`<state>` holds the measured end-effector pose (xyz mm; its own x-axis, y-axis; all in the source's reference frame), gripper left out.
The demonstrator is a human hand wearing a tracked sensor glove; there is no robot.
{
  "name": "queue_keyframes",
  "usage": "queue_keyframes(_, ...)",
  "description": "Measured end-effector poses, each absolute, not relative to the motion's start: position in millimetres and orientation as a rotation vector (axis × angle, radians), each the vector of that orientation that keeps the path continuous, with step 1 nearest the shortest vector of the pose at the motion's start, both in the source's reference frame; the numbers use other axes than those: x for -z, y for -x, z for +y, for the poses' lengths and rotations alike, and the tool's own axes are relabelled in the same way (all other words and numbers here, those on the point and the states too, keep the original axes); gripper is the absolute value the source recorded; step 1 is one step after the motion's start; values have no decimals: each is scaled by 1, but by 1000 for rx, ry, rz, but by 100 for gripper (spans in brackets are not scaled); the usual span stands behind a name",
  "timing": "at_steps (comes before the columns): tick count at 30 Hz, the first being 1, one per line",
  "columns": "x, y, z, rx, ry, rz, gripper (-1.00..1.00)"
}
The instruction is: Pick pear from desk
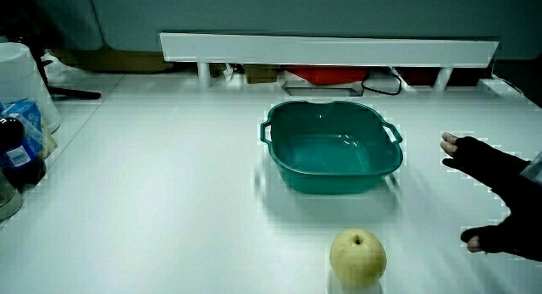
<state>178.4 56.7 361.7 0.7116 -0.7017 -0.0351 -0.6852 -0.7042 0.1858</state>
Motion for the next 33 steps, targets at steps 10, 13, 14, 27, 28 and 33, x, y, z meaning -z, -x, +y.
queue_keyframes(10,-356,-116,42,45,-2339,-1169,0)
queue_keyframes(13,-352,-98,44,-74,-2314,-1230,0)
queue_keyframes(14,-357,-94,46,23,-2297,-1264,0)
queue_keyframes(27,-378,-43,64,-173,-2236,-1486,0)
queue_keyframes(28,-380,-41,66,-166,-2232,-1493,0)
queue_keyframes(33,-389,-30,74,-155,-2222,-1531,0)
